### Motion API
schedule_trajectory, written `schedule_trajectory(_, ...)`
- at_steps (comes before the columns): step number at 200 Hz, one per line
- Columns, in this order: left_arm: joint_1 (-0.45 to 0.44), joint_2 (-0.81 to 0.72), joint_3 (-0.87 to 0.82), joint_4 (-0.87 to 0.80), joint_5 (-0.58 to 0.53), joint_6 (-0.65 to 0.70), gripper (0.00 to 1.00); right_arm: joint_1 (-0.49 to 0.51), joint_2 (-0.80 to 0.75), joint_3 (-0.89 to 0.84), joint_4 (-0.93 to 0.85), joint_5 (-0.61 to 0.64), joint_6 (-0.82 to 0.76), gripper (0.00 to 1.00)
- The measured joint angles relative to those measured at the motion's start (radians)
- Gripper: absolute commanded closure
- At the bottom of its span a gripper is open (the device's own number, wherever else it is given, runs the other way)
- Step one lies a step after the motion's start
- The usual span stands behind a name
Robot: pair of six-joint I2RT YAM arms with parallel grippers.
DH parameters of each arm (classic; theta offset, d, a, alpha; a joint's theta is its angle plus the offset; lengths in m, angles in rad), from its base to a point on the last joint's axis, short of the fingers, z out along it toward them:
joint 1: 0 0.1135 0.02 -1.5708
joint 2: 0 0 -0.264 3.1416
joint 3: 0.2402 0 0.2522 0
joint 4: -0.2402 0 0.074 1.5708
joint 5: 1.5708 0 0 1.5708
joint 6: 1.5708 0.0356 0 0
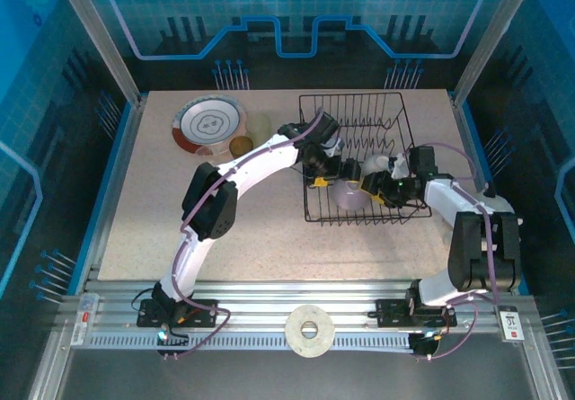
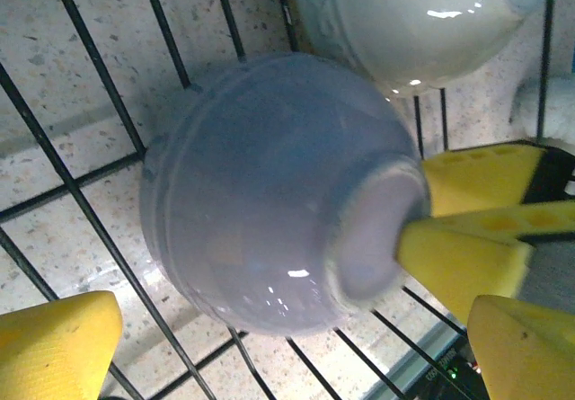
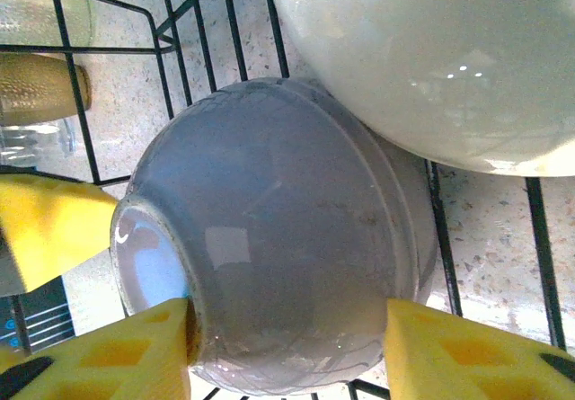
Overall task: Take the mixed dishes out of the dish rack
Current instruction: Fasten the bowl onto the dish rack, then pick up the bowl from the dish rack.
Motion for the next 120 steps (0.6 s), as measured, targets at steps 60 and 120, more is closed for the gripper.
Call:
schedule_trajectory(60,0.005,0.075,0.071,-0.046,-0.006,0.0,0.01,-0.047,-0.021,-0.063,0.092,-0.061,0.033,0.58)
schedule_trajectory(120,0.012,0.08,0.053,-0.017,0.041,-0.05,0.01,-0.066,-0.02,-0.082,0.127,-0.089,0.056,0.6)
